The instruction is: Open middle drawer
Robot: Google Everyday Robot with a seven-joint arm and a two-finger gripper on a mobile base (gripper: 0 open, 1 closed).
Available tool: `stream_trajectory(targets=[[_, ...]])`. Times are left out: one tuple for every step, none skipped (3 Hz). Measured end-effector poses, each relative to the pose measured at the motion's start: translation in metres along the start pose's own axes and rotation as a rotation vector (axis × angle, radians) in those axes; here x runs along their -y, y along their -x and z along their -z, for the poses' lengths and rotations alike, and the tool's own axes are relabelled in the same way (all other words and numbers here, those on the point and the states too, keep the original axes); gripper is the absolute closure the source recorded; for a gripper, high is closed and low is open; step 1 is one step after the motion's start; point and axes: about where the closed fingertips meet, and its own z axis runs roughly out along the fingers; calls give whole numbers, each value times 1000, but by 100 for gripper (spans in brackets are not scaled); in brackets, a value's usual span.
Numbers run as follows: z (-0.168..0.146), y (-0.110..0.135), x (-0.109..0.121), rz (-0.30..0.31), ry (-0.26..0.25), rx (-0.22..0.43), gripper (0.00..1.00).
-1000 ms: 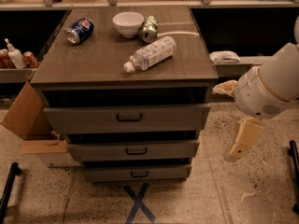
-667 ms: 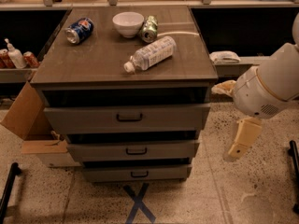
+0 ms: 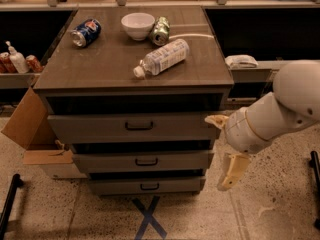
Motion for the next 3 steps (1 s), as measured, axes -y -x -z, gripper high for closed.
stream_trajectory(targets=[[-67,-14,-3,34,56,46,0],[-67,-14,-3,34,56,46,0],[-94,-36,1,29,62,-35,0]])
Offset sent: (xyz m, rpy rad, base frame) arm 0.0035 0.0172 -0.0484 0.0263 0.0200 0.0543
